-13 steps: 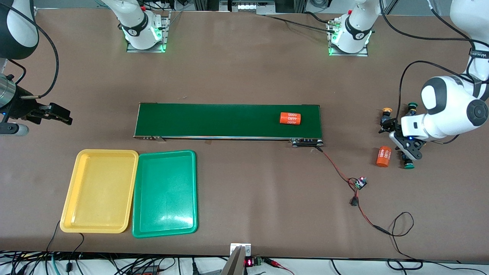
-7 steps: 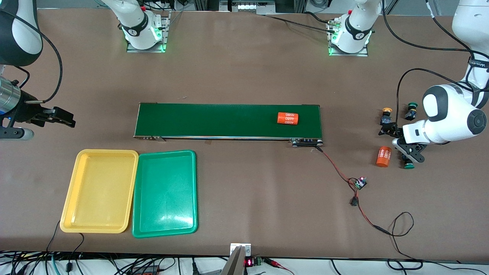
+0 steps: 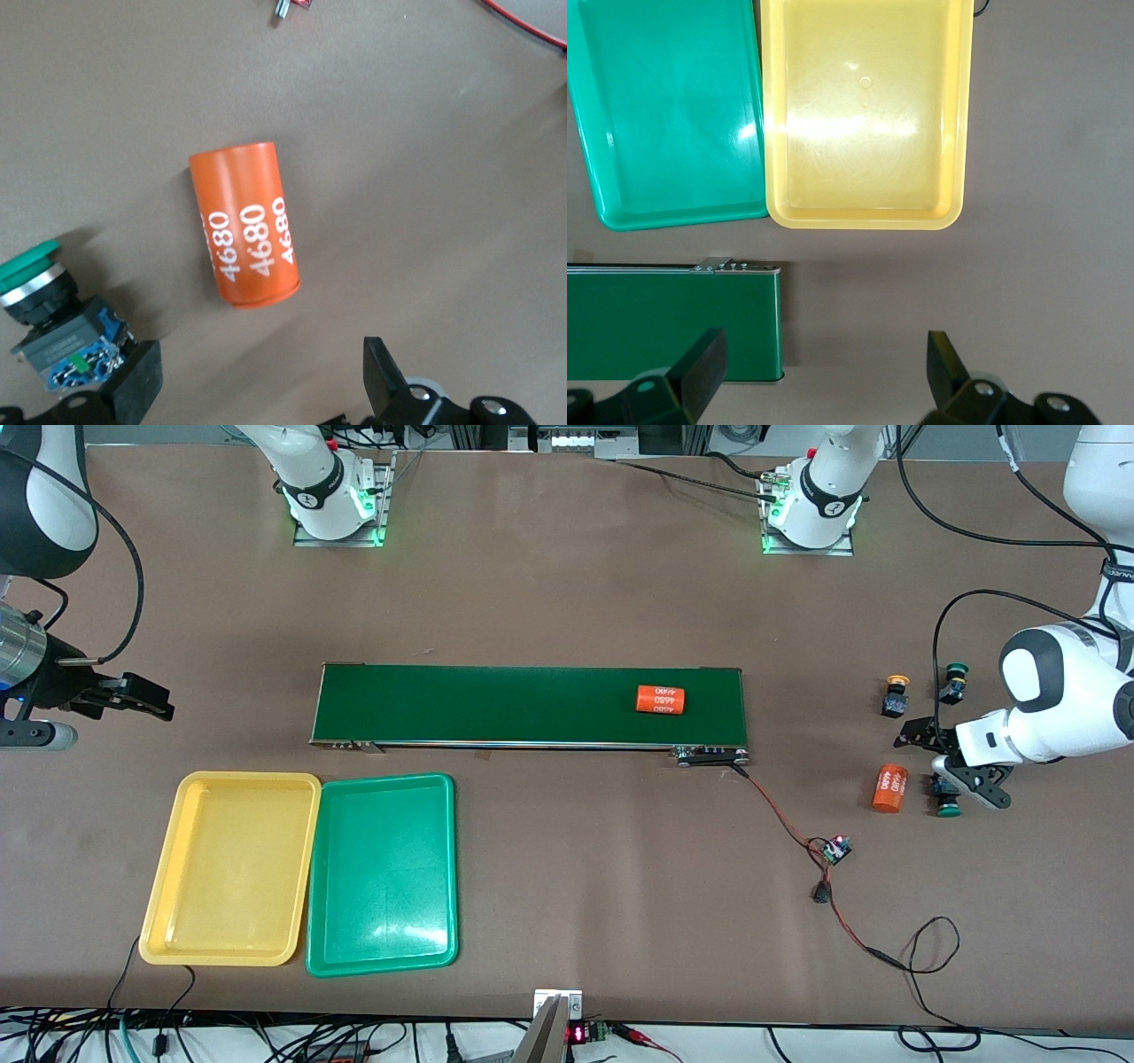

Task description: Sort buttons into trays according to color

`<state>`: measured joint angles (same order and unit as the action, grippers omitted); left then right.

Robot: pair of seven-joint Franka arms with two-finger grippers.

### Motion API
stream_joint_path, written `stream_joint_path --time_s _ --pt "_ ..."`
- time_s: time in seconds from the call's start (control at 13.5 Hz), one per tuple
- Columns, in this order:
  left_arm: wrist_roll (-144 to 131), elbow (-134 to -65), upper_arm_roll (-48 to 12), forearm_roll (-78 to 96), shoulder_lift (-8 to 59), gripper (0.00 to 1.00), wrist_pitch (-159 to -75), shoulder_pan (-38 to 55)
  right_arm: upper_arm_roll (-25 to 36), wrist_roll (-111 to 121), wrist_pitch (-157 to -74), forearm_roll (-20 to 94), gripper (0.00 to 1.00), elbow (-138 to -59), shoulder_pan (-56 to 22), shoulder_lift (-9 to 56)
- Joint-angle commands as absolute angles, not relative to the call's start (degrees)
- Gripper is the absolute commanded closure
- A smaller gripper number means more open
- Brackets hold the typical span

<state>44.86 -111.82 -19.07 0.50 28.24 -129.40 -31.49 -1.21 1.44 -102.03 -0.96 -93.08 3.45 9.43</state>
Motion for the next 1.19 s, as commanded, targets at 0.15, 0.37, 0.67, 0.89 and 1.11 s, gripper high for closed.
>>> stream_joint_path --time_s 0.15,0.37,0.67,0.89,1.11 --pt "42.6 -106.6 -19.3 0.4 33.4 0.0 -128.4 -26.9 -1.2 -1.6 -101.8 -2.0 0.0 -92.4 2.9 9.2" --pt "42.6 -104.8 -19.3 -0.1 35.4 0.0 -128.7 -26.5 -1.1 -1.7 -101.8 -1.8 0.0 -92.3 3.2 9.0" --pt "42.6 -103.6 -19.2 -0.3 35.3 0.0 -128.7 -26.5 -1.0 -1.7 -101.7 -1.8 0.0 -92.2 3.3 8.7" --pt "42.6 -103.1 -19.2 -0.4 35.3 0.0 -128.7 -26.5 -0.9 -1.6 -101.5 -1.8 0.0 -90.4 3.3 8.7" --pt "43.2 -103.2 -19.2 -0.8 35.4 0.0 -128.7 -26.5 -0.9 -1.6 -101.4 -1.7 0.0 -90.1 3.4 8.8"
